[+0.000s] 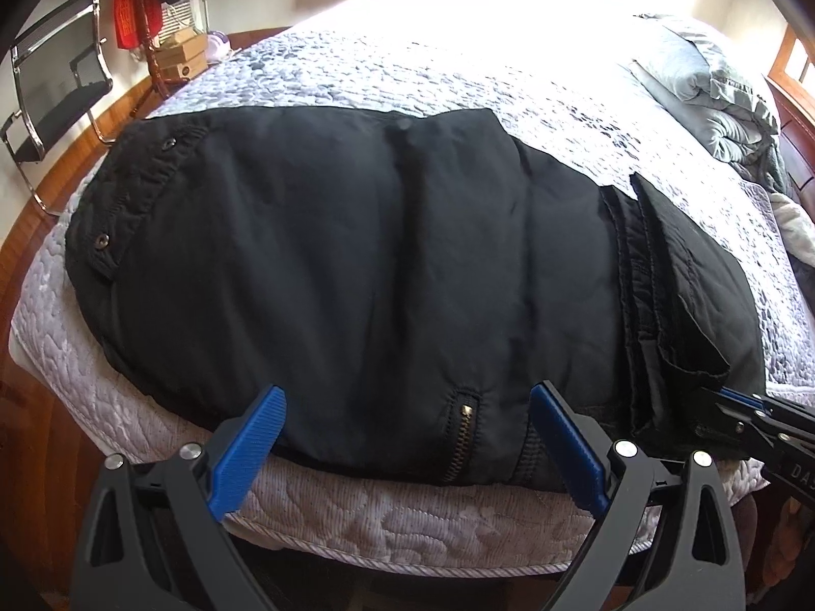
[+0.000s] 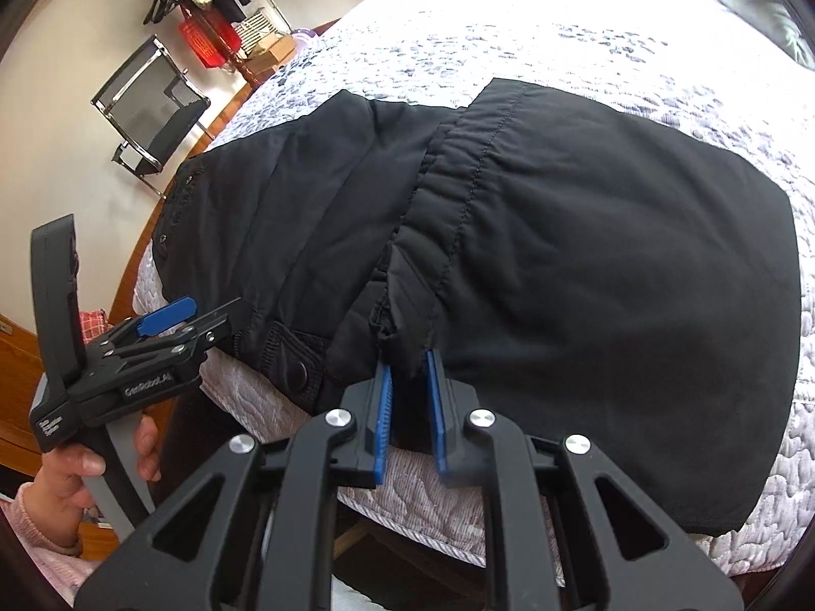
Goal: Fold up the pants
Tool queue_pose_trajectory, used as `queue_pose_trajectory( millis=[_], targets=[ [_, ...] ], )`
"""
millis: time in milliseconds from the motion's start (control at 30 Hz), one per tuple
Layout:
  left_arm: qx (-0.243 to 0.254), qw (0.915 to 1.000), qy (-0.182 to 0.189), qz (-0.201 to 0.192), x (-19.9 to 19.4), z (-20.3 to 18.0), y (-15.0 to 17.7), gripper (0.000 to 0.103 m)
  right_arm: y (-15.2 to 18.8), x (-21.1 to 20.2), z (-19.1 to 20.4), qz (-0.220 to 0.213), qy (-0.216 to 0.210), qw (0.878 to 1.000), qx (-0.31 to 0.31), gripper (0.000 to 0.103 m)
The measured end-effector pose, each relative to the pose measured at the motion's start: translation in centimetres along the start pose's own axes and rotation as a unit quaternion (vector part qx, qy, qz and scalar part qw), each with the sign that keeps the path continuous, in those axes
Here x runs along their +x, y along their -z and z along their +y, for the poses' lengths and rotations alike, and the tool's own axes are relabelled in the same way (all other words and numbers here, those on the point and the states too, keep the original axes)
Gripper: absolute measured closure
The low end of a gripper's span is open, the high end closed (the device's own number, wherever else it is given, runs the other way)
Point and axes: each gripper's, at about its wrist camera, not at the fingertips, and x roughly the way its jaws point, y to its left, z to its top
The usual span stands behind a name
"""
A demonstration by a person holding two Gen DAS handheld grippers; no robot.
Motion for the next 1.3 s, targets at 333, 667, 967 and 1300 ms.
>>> queue_pose_trajectory(
  millis=[333, 667, 967, 1300],
  targets=[
    [0.009, 0.9995, -0.029, 0.009, 0.9, 0.2, -0.4, 0.006, -0.1, 0.9, -1.2, 0.014, -0.034, 0.999, 0.005, 0.091],
    [0.015, 0.9993, -0.032, 0.013, 1.3, -0.9, -0.3, 0.006, 0.2, 0.2, -1.2, 0.004, -0.046, 0.999, -0.001, 0.091],
    [-0.004, 0.9998, -0.018, 0.012, 1.5, -0.9, -0.6, 0.006, 0.7, 0.1, -1.9, -0.019, -0.067, 0.997, 0.024, 0.091],
    [-0.016, 0.9998, -0.009, 0.004, 0.7, -0.3, -0.4, 0.006, 0.6, 0.3, -1.4, -0.023, -0.059, 0.998, 0.026, 0.09]
  ],
)
